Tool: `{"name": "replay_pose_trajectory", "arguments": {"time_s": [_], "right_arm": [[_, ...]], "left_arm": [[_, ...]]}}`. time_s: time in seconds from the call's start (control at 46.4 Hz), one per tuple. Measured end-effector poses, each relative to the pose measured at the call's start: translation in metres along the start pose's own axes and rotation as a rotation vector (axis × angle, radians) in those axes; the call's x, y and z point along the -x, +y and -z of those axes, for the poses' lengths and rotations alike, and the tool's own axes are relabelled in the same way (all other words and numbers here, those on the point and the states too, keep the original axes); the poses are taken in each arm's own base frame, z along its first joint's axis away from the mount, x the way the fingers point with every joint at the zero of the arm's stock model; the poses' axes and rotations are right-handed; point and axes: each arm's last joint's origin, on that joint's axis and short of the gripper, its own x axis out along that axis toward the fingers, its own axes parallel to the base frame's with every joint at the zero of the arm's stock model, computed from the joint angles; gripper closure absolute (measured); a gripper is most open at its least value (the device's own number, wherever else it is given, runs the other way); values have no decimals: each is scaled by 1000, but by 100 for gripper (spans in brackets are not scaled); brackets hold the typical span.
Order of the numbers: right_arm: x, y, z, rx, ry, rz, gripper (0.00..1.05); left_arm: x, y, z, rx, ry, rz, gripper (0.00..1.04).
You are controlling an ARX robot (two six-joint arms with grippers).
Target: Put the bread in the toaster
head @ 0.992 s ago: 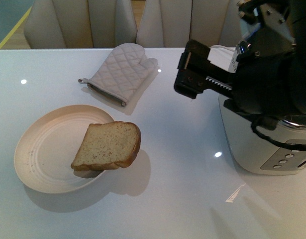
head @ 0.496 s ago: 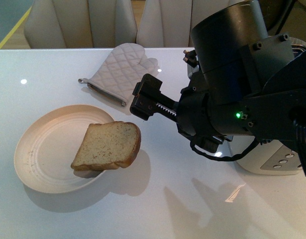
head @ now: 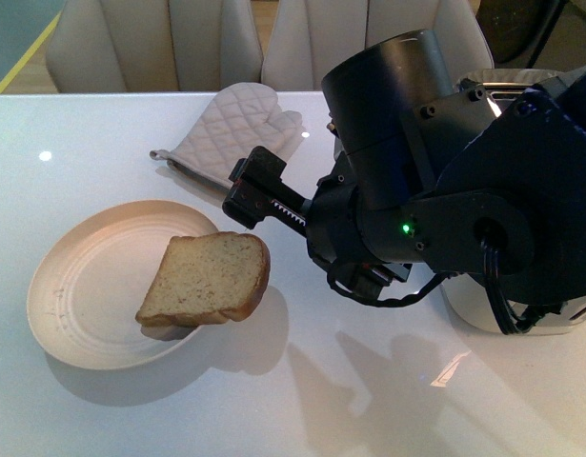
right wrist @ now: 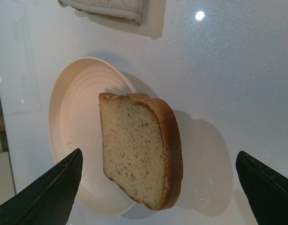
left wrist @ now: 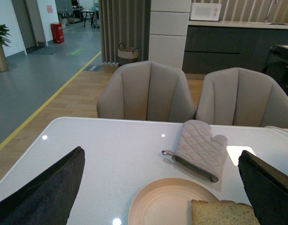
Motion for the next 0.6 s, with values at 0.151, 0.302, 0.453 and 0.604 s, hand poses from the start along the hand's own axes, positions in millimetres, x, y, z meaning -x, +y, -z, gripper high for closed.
{"name": "replay_pose_trajectory", "arguments": {"time_s": [0.151,0.302,0.453,0.604], "right_arm": [[-8,4,3,-14,20,-8,9],[-14,8,8,-16,36,-14,9],[-17,12,11,-9,47,-20,9],[-19,14,13,-4,58,-17,9]], "left_arm": [[0,0,0,0,0,0,7],[0,0,0,0,0,0,7],[0,0,0,0,0,0,7],[0,0,0,0,0,0,7]]}}
